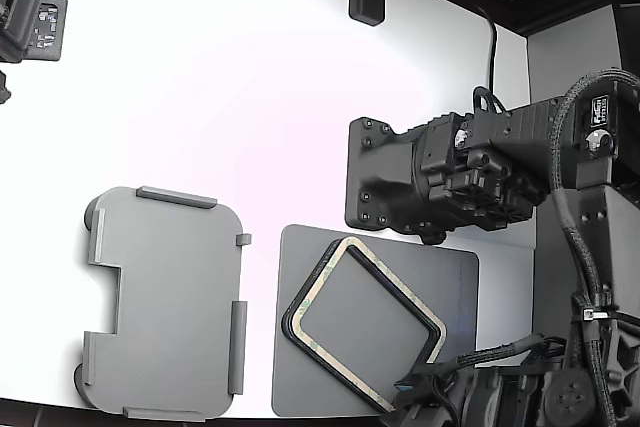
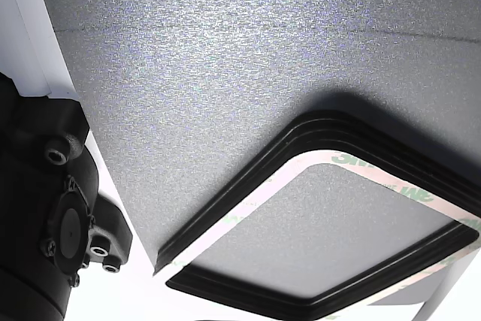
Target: Grab top frame and put it into gray box.
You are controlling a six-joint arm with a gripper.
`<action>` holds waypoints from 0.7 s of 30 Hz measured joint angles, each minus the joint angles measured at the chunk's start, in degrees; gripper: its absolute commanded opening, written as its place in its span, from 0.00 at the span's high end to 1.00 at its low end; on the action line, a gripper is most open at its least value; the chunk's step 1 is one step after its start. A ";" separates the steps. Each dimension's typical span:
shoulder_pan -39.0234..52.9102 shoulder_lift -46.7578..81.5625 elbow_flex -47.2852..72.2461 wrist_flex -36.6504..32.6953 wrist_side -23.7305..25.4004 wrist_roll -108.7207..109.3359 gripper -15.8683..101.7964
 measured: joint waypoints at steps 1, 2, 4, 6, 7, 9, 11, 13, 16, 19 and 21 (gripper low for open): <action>0.09 0.35 0.62 -0.44 -0.53 -0.53 0.07; 0.18 0.88 1.41 -1.14 -0.79 -0.79 0.09; 0.26 1.32 2.55 -2.20 -1.41 -0.88 0.15; 0.44 1.32 2.64 -2.64 -1.41 -0.97 0.19; 0.53 1.32 2.64 -2.64 -1.41 -1.14 0.22; 0.62 0.88 2.64 -3.08 -0.97 -1.14 0.24; 0.88 0.62 2.81 -3.52 -0.70 -1.14 0.23; 1.14 0.44 3.08 -3.52 -0.62 -1.32 0.24; 1.85 -0.26 2.90 -3.34 0.44 -1.41 0.25; 2.46 -2.46 1.41 -2.90 0.79 -0.53 0.25; 3.34 -3.96 0.79 -2.90 1.67 0.26 0.25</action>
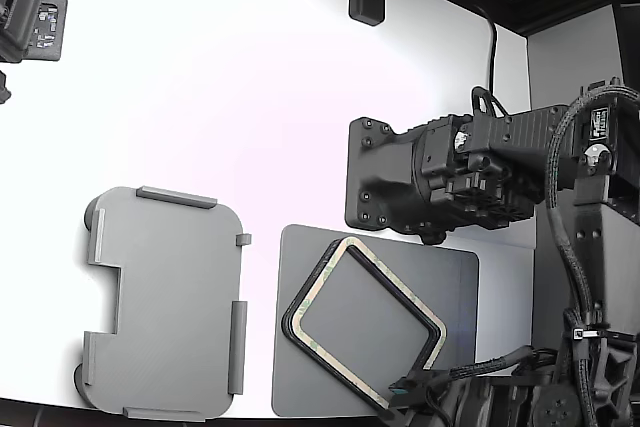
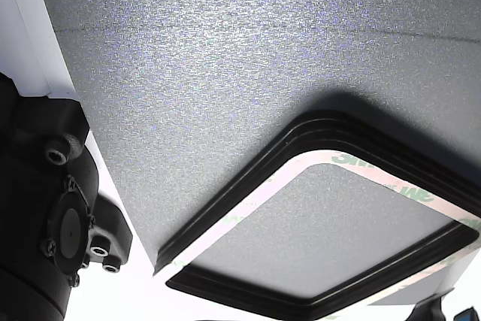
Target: Grab top frame and put it into gray box.
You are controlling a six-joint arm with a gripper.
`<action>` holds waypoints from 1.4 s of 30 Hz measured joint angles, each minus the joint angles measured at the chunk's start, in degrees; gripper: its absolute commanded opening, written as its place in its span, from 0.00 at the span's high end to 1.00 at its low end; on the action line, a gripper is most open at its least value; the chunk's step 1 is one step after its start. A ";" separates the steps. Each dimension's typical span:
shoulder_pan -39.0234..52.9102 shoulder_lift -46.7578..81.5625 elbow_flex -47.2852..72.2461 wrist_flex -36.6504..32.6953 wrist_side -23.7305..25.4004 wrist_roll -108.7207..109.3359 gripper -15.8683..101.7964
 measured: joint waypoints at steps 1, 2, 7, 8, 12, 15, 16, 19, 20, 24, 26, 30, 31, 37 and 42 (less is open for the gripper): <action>0.44 -0.53 -0.26 0.00 0.26 0.53 0.25; 0.79 -0.97 -0.62 -0.09 0.62 0.97 0.25; 2.02 -1.85 -1.41 -0.09 1.41 3.08 0.25; 2.02 -1.85 -1.41 -0.09 1.14 3.25 0.25; 2.11 -1.23 0.62 -2.11 0.97 4.75 0.31; 2.11 0.44 3.25 -4.22 1.32 5.63 0.35; 2.11 0.62 3.78 -4.48 1.49 5.63 0.35; 2.11 1.76 4.83 -4.57 1.23 5.63 0.35; 2.11 2.02 5.01 -4.57 1.14 5.63 0.35; 2.11 3.52 7.56 -6.06 1.14 5.63 0.38; 2.02 3.78 8.61 -6.59 1.14 5.45 0.39; 1.49 3.96 8.96 -6.77 1.14 4.48 0.37; 1.41 3.96 8.96 -6.77 1.14 4.31 0.36; 0.70 3.96 8.88 -7.21 1.05 3.08 0.37; 0.26 3.96 9.32 -8.17 0.79 2.64 0.41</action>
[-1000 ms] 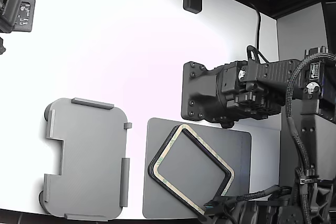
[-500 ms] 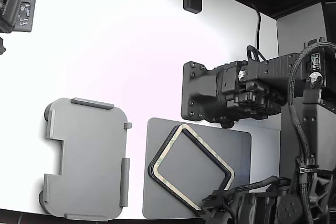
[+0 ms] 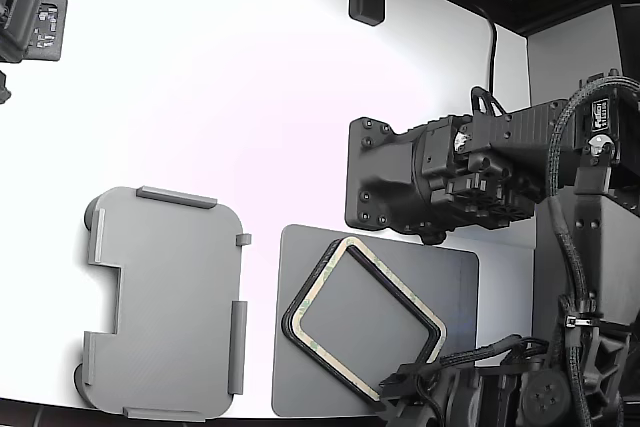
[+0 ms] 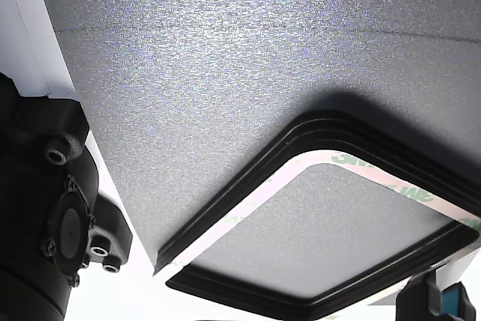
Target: Grab top frame and put it into gray box.
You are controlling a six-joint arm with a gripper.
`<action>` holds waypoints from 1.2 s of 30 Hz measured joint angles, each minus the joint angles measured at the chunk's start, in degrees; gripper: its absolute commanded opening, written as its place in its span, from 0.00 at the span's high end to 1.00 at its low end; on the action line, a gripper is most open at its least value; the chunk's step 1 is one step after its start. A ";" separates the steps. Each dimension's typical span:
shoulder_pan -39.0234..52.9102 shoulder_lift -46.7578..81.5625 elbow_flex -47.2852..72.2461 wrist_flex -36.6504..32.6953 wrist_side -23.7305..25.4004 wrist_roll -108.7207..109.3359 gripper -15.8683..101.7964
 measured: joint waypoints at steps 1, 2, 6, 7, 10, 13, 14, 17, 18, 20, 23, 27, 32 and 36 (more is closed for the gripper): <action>-0.18 0.00 0.18 -0.18 0.00 -0.09 0.42; -0.35 0.00 0.35 -0.26 0.00 -0.09 0.42; -0.44 0.00 0.97 -0.44 0.00 -0.53 0.43; -0.53 0.00 1.32 -0.44 0.00 -0.53 0.43; -0.53 0.18 1.93 -1.05 0.00 -0.70 0.45; -0.53 0.62 2.90 -1.93 0.18 -0.70 0.45; -0.70 0.79 3.16 -2.20 0.18 -0.70 0.45; -0.70 1.14 3.87 -2.46 0.26 -0.97 0.45; -0.70 1.32 4.04 -2.55 0.44 -1.05 0.45; -0.70 1.58 4.48 -2.81 0.62 -1.32 0.47; -0.70 1.58 4.57 -3.25 0.79 -1.49 0.48; -0.70 1.67 4.57 -3.60 0.79 -1.67 0.49; -0.70 1.93 4.66 -3.96 0.88 -2.02 0.52; -0.70 2.11 5.36 -4.75 1.23 -2.11 0.54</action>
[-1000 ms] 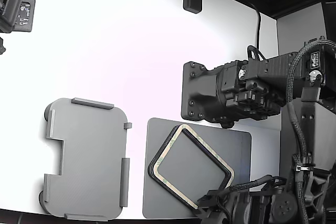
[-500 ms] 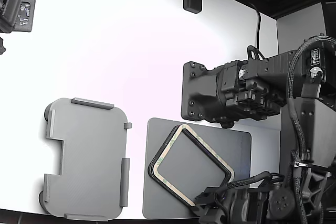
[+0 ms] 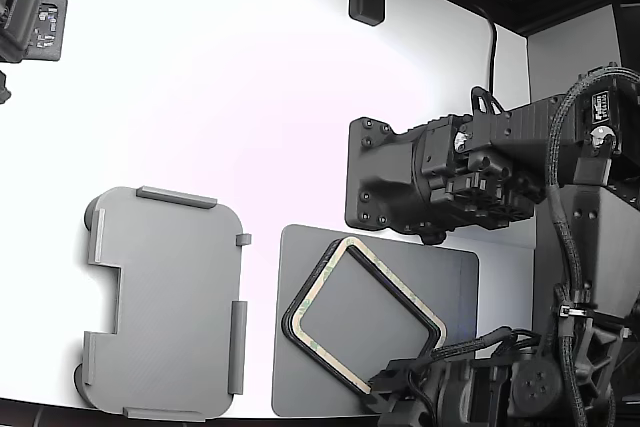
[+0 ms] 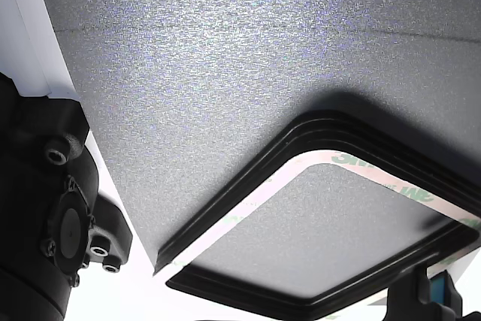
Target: Grab top frame and put it into gray box.
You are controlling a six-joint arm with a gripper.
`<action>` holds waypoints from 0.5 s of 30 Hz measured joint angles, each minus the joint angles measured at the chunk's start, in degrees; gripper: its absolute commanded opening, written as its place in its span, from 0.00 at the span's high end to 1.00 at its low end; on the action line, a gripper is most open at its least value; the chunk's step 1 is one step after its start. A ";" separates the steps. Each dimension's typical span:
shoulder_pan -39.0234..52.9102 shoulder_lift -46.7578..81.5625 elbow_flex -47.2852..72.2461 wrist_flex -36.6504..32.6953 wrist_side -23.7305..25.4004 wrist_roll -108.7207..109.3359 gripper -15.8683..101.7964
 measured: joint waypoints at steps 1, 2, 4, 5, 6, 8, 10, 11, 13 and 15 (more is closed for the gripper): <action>-0.09 0.00 0.09 -0.26 0.09 0.00 0.54; -0.09 0.00 0.18 -0.44 0.09 0.00 0.55; -0.09 0.00 0.53 -0.70 0.18 0.00 0.57; -0.09 0.00 0.62 -0.88 0.18 0.00 0.58; -0.09 0.00 0.70 -0.97 0.26 0.00 0.59; -0.09 0.09 0.79 -1.05 0.26 0.00 0.67; -0.09 0.35 0.79 -1.14 0.53 0.00 0.79; -0.09 0.44 0.79 -1.14 0.70 0.18 0.86; -0.09 0.44 0.79 -1.49 0.88 0.88 0.95; -0.09 0.44 0.79 -1.93 1.14 1.32 0.95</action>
